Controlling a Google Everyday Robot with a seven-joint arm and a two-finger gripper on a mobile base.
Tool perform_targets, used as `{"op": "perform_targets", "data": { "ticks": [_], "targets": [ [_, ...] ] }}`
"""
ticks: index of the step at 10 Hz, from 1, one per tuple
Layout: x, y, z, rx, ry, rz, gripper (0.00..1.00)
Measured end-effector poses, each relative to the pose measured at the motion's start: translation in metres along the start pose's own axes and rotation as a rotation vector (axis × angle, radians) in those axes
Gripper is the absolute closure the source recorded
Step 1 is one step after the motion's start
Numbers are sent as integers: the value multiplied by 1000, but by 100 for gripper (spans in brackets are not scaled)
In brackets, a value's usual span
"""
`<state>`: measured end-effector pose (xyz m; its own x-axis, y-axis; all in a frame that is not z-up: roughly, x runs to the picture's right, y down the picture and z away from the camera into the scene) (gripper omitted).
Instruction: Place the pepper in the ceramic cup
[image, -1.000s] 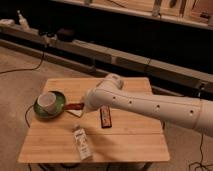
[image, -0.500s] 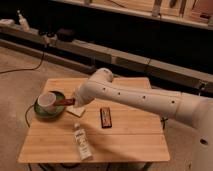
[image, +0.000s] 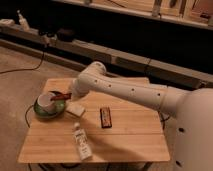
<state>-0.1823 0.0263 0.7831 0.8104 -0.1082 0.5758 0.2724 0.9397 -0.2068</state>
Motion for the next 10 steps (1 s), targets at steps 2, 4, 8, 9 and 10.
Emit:
{"op": "perform_targets", "data": {
  "ticks": [2,4,8,9,10],
  "targets": [
    [-8,-8,13,-26,4,-22,100],
    [-18,-15,24,-50,6,-50,100],
    [-43,-29,39,-68,24,-124,100],
    [-46,-33,40,-65,31,-134,100],
    [-47,-36,40,-63,38,-140,100]
  ]
}}
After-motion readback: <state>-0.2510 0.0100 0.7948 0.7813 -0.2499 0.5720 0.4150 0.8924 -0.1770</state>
